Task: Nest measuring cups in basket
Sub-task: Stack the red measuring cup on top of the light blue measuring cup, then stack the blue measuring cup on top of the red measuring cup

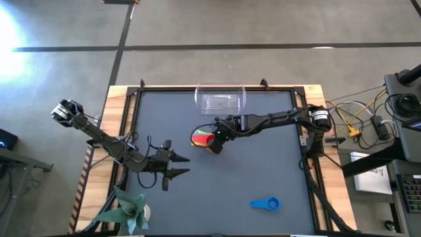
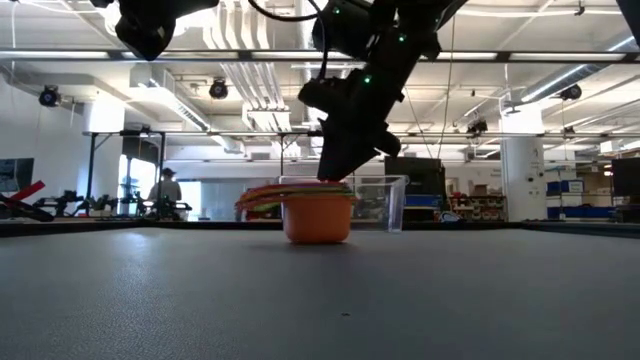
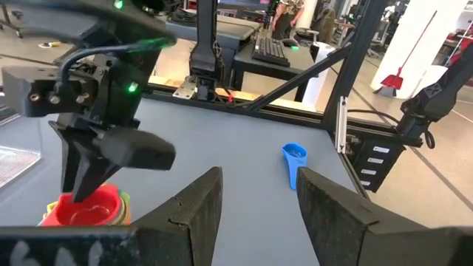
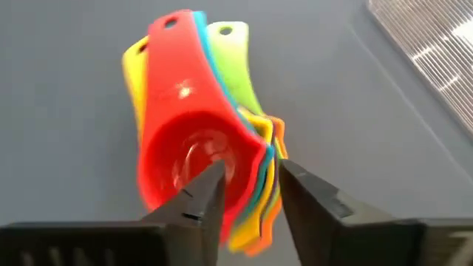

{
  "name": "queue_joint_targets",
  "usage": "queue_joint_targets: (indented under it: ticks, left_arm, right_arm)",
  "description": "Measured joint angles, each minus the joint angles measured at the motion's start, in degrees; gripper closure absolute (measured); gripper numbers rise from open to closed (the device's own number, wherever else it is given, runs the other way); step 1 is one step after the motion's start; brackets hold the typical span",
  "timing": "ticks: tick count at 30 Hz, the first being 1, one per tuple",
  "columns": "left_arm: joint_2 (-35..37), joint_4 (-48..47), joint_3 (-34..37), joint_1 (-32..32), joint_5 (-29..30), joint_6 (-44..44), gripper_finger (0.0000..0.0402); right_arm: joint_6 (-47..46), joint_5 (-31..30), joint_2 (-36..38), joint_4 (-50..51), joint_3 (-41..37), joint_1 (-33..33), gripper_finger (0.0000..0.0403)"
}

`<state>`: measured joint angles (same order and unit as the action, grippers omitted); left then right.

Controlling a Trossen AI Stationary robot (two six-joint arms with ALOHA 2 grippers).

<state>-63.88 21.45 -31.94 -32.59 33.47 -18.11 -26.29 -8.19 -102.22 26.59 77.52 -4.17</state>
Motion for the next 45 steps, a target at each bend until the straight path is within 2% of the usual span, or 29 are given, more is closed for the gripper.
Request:
queue_joint_targets:
  ticks: [6, 13, 18, 21, 25, 32, 38, 45]
  left_arm:
    - [0.0, -0.02, 0.04, -0.01, 0.0, 0.0, 0.0245]
    - [0.0, -0.02, 0.15, -0.01, -0.02, 0.63, 0.0245]
    - [0.0, -0.02, 0.15, -0.01, -0.02, 0.63, 0.0245]
    - [0.0, 0.0, 0.15, 0.01, -0.02, 0.15, 0.0245]
    - [0.0, 0.0, 0.15, -0.01, -0.02, -0.24, 0.0245]
    - [0.0, -0.01, 0.15, 0.01, -0.01, -0.63, 0.0245]
    - [0.0, -0.02, 0.15, -0.01, -0.02, -0.65, 0.0245]
    - [0.0, -0.02, 0.15, -0.01, -0.02, -0.9, 0.0245]
  right_arm:
    - [4.04, 0.65, 7.74, 8.3, -0.3, 2.07, 0.0242]
    - [3.17, 0.77, 23.46, 12.35, -10.45, 16.16, 0.0226]
    - [-7.96, 1.06, 31.83, 14.61, -20.4, 27.87, 0.0226]
    - [-16.19, 0.72, 34.18, 14.8, -25.3, 33.76, 0.0225]
    - [-23.93, 1.17, 33.7, 14.79, -28.85, 40.95, 0.0227]
    - [-33.66, 4.1, 28.5, 14.67, -29.67, 49.6, 0.0228]
    - [-36.75, 4.67, 22.97, 11.09, -29.05, 52.64, 0.0229]
    - [-37.73, 8.52, 17.1, 8.1, -29.03, 52.66, 0.0229]
